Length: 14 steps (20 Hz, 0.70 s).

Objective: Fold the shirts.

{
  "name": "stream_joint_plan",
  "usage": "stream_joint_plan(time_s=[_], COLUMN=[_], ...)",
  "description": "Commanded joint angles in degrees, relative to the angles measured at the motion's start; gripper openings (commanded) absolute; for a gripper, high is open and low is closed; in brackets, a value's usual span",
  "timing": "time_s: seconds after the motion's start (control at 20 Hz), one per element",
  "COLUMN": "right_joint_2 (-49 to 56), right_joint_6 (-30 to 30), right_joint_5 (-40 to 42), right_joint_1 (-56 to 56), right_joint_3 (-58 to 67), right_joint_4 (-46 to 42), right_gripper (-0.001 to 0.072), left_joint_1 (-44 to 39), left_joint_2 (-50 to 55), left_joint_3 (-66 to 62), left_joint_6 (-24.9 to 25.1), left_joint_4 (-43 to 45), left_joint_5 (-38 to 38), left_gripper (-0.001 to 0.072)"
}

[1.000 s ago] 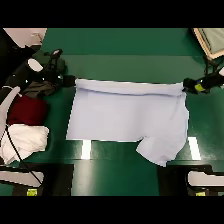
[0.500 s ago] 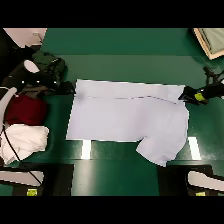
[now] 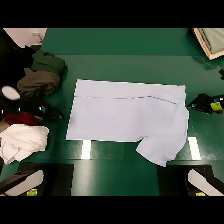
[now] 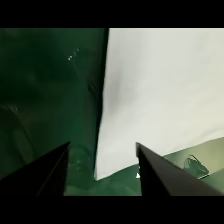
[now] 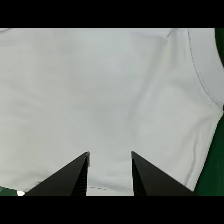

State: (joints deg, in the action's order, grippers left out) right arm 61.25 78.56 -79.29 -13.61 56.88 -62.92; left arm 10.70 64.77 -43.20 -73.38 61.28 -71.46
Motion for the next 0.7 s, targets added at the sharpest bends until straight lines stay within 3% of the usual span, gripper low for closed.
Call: stream_joint_plan(time_s=[0.0, 0.5, 0.55, 0.6, 0.65], right_joint_2=[-1.99, -2.01, -2.01, -2.01, -2.01], right_joint_6=[-0.61, -0.63, -0.61, -0.57, -0.28], right_joint_5=[-0.52, -0.42, -0.68, -1.57, -3.15], right_joint_1=[-0.33, -0.33, -0.33, -0.39, -0.61], right_joint_3=[-1.22, -1.22, -1.22, -1.22, -1.25], right_joint_4=[1.07, 6.14, 5.68, 4.66, 2.58], right_gripper=[0.0306, 0.0306, 0.0305, 0.0306, 0.0305], left_joint_1=[0.5, -7.15, -7.15, -7.15, -7.15], left_joint_2=[-6.01, -5.84, -5.84, -5.84, -5.86], left_joint_3=[11.43, 15.41, 15.39, 15.32, 14.95], left_joint_6=[-0.15, -2.08, -2.38, -2.6, -2.54], left_joint_4=[-0.24, -1.81, -2.86, -3.28, -3.3], left_joint_5=[2.54, 7.52, 7.96, 8.09, 8.2], left_gripper=[0.0483, 0.0481, 0.0439, 0.0152, 0.0034])
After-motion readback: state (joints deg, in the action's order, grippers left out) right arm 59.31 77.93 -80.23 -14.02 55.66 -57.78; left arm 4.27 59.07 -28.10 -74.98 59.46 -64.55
